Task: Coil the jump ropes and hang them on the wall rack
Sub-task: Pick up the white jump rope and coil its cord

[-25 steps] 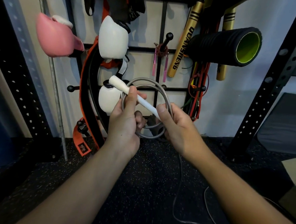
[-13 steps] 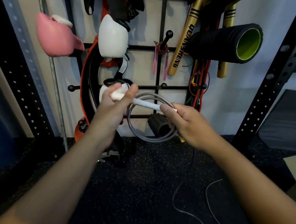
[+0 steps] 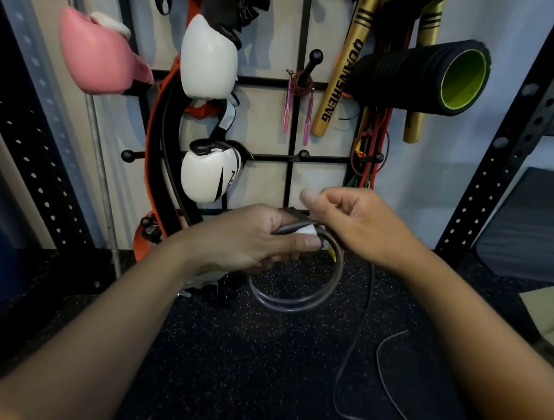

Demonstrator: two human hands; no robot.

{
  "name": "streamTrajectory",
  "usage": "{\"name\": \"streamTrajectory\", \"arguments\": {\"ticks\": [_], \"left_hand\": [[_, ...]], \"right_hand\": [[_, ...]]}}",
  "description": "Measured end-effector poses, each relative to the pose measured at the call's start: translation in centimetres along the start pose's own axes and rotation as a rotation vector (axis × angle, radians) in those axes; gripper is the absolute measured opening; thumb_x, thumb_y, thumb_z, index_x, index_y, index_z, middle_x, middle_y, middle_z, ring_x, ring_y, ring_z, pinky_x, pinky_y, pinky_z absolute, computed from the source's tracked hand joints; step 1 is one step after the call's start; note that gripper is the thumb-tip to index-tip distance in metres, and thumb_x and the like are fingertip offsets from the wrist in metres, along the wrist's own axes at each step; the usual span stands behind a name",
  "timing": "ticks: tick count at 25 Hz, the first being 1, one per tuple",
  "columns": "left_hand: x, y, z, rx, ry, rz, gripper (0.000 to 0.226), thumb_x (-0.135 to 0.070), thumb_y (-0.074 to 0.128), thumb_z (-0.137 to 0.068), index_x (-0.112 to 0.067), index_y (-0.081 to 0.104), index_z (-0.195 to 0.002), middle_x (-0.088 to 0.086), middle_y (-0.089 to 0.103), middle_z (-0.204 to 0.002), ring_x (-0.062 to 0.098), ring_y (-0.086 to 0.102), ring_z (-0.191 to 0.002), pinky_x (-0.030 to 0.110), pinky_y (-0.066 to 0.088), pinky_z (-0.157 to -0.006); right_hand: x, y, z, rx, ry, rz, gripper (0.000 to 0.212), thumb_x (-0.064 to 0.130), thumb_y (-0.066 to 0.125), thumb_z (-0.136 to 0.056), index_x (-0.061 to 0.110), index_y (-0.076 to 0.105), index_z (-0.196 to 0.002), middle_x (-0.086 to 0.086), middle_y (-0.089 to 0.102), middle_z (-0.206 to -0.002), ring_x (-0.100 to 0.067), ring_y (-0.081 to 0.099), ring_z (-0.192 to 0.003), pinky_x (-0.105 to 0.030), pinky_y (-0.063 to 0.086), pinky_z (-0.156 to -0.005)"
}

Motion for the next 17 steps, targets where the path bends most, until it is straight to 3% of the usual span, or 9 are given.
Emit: {"name": "streamTrajectory", "arguments": {"ticks": [4, 7, 9, 11, 14, 17], "left_hand": [[0.2, -0.5, 0.2, -0.099, 0.039, 0.143, 0.034, -0.052, 0.058, -0.09, -0.02, 0.063, -0.079, -0.013, 0.048, -0.053, 0.004, 0.038, -0.044, 0.018, 0.033, -0.044], [0.0, -2.9, 0.4, -0.298, 0.186, 0.64, 0.039, -0.054, 0.056, -0.09, -0.02, 0.058, -0.071, -0.01, 0.034, -0.054, 0.007, 0.028, -0.042, 0.02, 0.028, -0.041], [-0.4, -3.6, 0.4, -0.432, 0.323, 0.998, 0.04, -0.054, 0.053, -0.093, -0.021, 0.053, -0.072, -0.009, 0.031, -0.056, 0.005, 0.028, -0.042, 0.019, 0.031, -0.041], [-0.9, -2.8, 0.2, -0.555, 0.394, 1.209, 0.039, -0.05, 0.047, -0.1, -0.019, 0.049, -0.076, -0.008, 0.033, -0.057, 0.006, 0.032, -0.045, 0.02, 0.037, -0.046], [-0.8, -0.5, -0.4, -0.659, 0.365, 1.283, 0.042, -0.05, 0.038, -0.105, -0.018, 0.047, -0.079, -0.006, 0.043, -0.06, 0.01, 0.049, -0.054, 0.03, 0.049, -0.059], [-0.1, 1.2, -0.7, -0.734, 0.292, 1.103, 0.044, -0.056, 0.037, -0.104, -0.021, 0.052, -0.081, -0.008, 0.057, -0.069, 0.015, 0.06, -0.068, 0.04, 0.044, -0.063]], "right_hand": [[-0.6, -1.0, 0.2, -0.048, 0.108, -0.188, 0.074, 0.073, 0.033, -0.095, 0.011, 0.068, -0.075, 0.0, 0.047, -0.055, -0.018, 0.038, -0.046, -0.023, 0.034, -0.046], [-2.7, -2.6, 0.5, -0.151, 0.196, -0.304, 0.08, 0.076, 0.026, -0.097, 0.012, 0.065, -0.07, 0.0, 0.038, -0.05, -0.019, 0.031, -0.046, -0.03, 0.032, -0.051], [-3.6, -1.8, 0.7, -0.098, 0.205, -0.419, 0.083, 0.08, 0.021, -0.095, 0.011, 0.066, -0.079, -0.001, 0.041, -0.054, -0.019, 0.034, -0.046, -0.03, 0.032, -0.051], [-3.0, 0.6, 1.0, -0.008, 0.175, -0.456, 0.085, 0.086, 0.019, -0.087, 0.016, 0.066, -0.097, -0.005, 0.054, -0.068, -0.018, 0.041, -0.053, -0.029, 0.032, -0.052], [-0.7, 4.6, 1.6, -0.028, 0.169, -0.505, 0.074, 0.087, 0.028, -0.085, 0.027, 0.061, -0.114, -0.014, 0.065, -0.089, -0.012, 0.049, -0.056, -0.023, 0.037, -0.046], [1.2, 5.9, 2.1, -0.266, 0.109, -0.685, 0.038, 0.055, 0.053, -0.097, 0.022, 0.061, -0.114, -0.004, 0.065, -0.076, -0.009, 0.054, -0.053, -0.019, 0.038, -0.042]]}}
Point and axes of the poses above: each hand's wrist, its own z-axis away from the middle knuckle, its own y-axis out of the palm, x = y × z, the point moved 5 cm from there along -z, towards the middle knuckle
